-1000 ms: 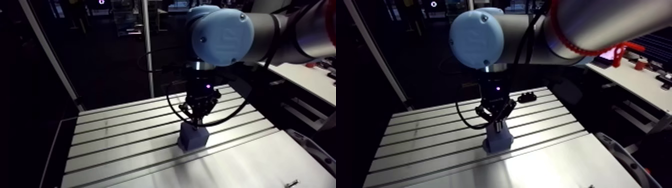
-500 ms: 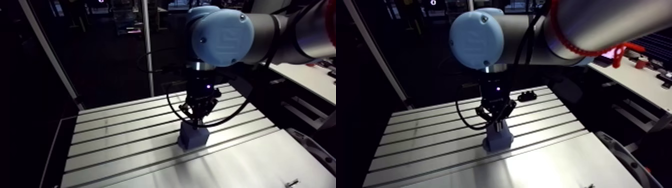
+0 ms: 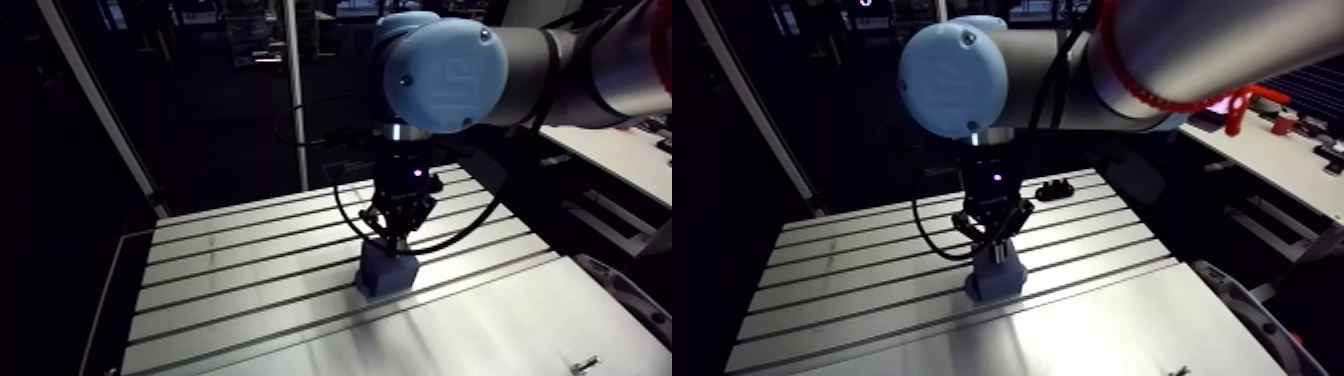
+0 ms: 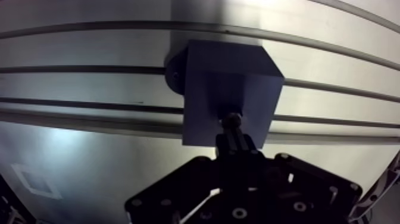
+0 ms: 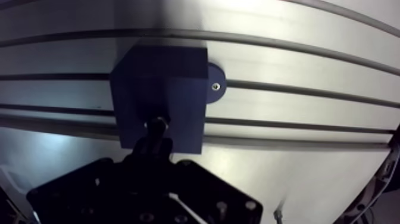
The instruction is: Pick up the M10 bolt and insert it into the hex recess until seated.
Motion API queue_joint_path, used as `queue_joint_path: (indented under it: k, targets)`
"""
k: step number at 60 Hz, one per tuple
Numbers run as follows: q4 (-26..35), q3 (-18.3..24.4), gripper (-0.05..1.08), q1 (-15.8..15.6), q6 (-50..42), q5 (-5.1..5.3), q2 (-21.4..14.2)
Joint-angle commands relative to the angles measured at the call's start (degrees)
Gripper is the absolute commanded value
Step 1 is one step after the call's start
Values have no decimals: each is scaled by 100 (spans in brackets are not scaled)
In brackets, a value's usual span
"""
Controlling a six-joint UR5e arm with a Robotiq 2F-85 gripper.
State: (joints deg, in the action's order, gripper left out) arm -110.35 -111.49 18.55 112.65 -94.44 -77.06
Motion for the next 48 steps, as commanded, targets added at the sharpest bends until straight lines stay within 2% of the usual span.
queue_joint_path:
  k: [1, 48]
  targets:
    - [0, -8, 107, 0, 59, -8, 3]
    - [-9, -16, 107, 0, 104, -8, 46]
